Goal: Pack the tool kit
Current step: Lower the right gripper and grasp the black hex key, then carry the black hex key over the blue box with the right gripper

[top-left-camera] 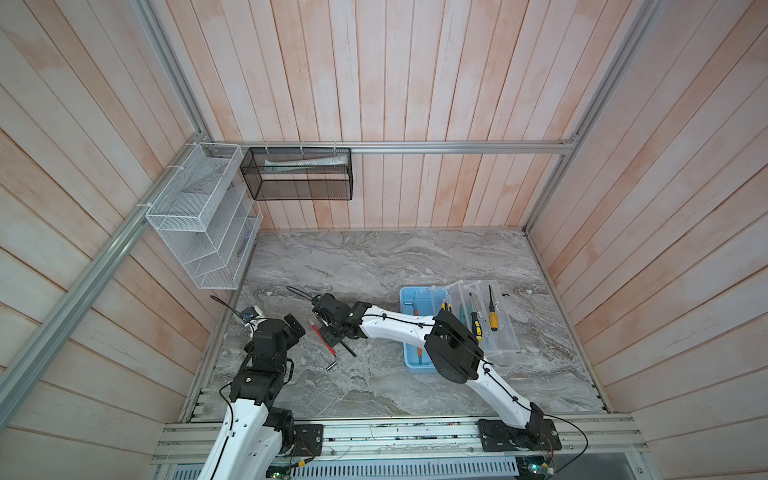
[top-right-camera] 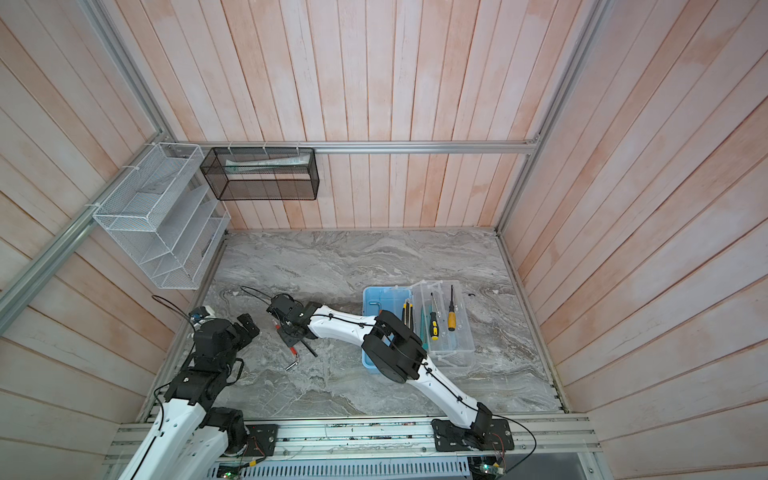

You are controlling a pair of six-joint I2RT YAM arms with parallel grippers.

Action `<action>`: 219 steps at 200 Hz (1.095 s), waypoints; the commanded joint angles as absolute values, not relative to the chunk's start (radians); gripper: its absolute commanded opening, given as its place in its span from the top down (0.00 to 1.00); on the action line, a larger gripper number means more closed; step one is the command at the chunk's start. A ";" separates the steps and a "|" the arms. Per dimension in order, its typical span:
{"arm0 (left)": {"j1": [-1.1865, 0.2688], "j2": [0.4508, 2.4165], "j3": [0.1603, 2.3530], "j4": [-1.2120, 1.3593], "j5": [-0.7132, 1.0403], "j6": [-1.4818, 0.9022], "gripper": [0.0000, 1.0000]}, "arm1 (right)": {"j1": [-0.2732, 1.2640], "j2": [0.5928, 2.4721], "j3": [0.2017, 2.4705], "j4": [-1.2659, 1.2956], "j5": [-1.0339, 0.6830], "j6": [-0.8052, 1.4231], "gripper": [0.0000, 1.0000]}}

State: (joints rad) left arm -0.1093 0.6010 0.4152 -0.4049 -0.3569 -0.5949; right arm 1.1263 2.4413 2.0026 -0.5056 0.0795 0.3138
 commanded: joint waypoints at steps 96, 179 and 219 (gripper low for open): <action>-0.103 0.608 0.438 -0.398 -0.363 -0.586 0.00 | 1.068 2.200 1.770 -0.491 0.175 0.414 1.00; -0.103 0.606 0.436 -0.397 -0.360 -0.585 0.00 | 1.013 1.927 1.537 -0.456 0.325 0.527 1.00; -0.103 0.607 0.436 -0.396 -0.358 -0.583 0.00 | 0.973 1.740 1.367 -0.422 0.400 0.612 1.00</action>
State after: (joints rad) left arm -0.1093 0.6086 0.4152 -0.4042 -0.3565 -0.5941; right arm 0.9962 1.8420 1.4334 -0.4503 0.3088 0.5362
